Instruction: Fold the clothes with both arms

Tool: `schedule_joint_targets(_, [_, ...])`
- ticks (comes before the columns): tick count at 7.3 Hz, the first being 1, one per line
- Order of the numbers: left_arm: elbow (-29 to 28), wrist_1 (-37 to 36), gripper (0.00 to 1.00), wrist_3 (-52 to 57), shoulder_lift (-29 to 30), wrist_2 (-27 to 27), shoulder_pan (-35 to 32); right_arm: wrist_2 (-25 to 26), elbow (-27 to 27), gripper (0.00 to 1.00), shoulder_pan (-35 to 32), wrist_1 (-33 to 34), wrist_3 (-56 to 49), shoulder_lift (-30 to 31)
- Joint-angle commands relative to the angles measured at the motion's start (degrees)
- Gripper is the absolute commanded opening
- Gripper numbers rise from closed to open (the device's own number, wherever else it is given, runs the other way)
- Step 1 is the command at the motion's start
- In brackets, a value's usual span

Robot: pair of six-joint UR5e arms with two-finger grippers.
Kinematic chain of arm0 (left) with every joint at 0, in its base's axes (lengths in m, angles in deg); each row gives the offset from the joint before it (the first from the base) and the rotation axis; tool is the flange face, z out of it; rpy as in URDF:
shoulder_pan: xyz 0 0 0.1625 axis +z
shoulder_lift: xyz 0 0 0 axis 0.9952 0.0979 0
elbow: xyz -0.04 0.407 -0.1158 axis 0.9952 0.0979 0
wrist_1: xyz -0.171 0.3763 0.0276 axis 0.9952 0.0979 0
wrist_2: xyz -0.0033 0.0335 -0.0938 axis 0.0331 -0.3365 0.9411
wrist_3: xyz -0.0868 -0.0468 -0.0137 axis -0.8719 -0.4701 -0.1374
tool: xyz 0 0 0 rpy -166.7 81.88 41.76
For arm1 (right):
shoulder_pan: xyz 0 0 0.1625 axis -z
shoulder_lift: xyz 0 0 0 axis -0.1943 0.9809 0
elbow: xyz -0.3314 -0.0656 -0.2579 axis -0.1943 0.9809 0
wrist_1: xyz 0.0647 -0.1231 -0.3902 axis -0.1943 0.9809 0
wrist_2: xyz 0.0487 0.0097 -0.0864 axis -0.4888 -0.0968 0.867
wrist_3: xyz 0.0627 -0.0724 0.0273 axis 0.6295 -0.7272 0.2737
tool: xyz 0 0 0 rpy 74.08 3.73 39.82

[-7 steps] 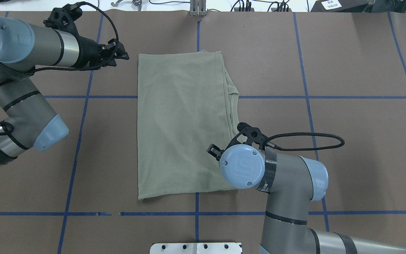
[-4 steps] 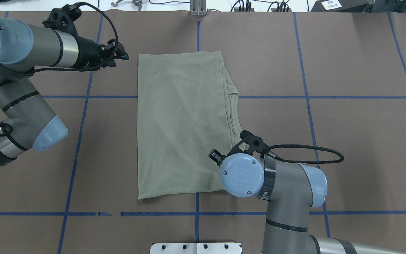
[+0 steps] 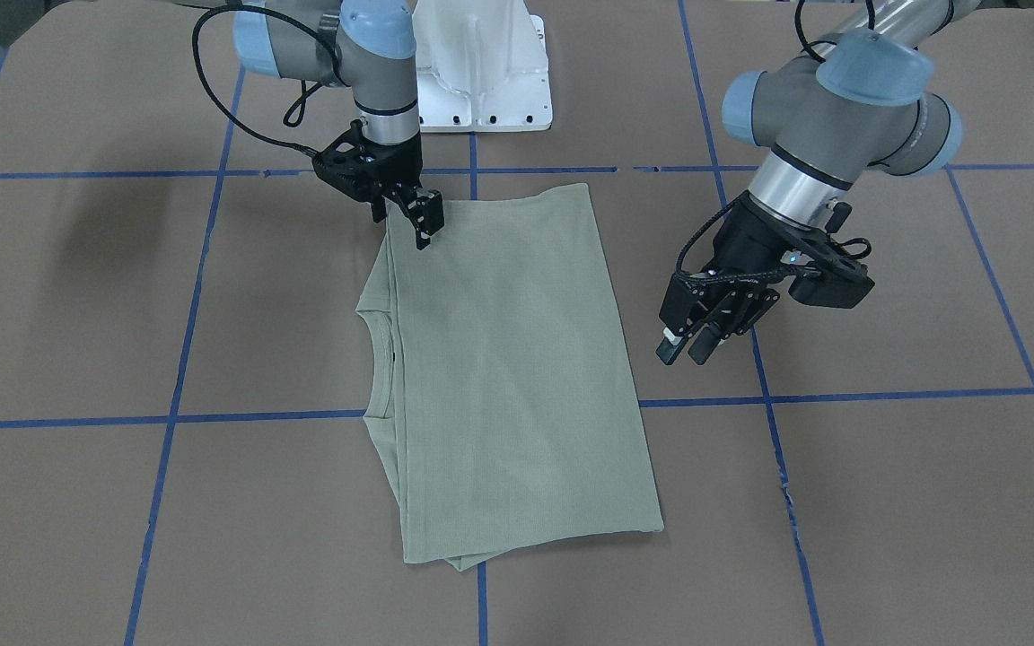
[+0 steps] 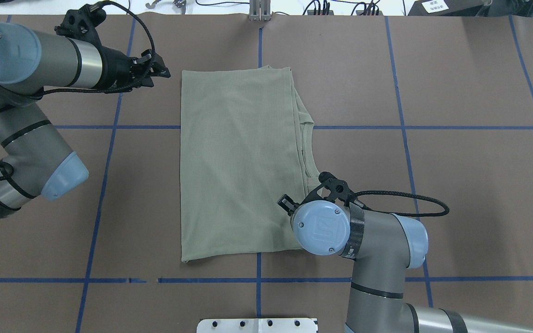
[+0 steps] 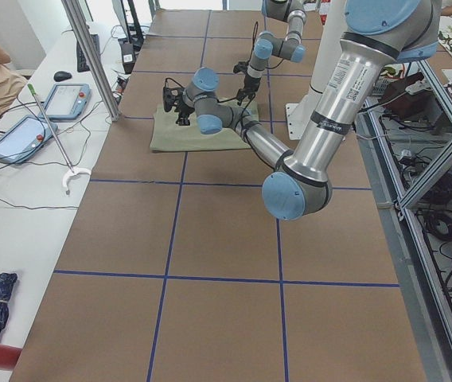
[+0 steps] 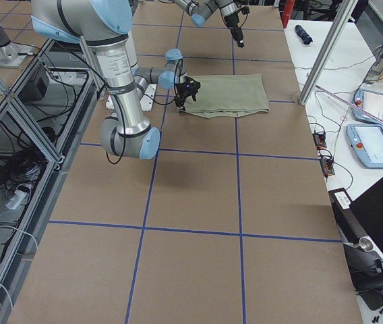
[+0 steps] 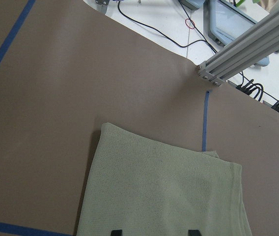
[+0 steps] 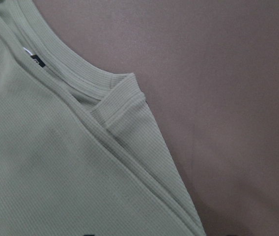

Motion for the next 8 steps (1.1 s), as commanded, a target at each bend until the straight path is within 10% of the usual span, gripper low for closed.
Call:
schedule_joint_targets(1, [2.2,-2.9,0.54,0.0,-0.1,0.0,0.0,-0.5,0.2,0.90,0.0,-0.1,0.0,0.0])
schedule_joint_targets(8, [3.0,-3.0,0.54,0.0,-0.1,0.1,0.0,-1.8,0.1,0.84,0.8,-0.1,0.0,0.3])
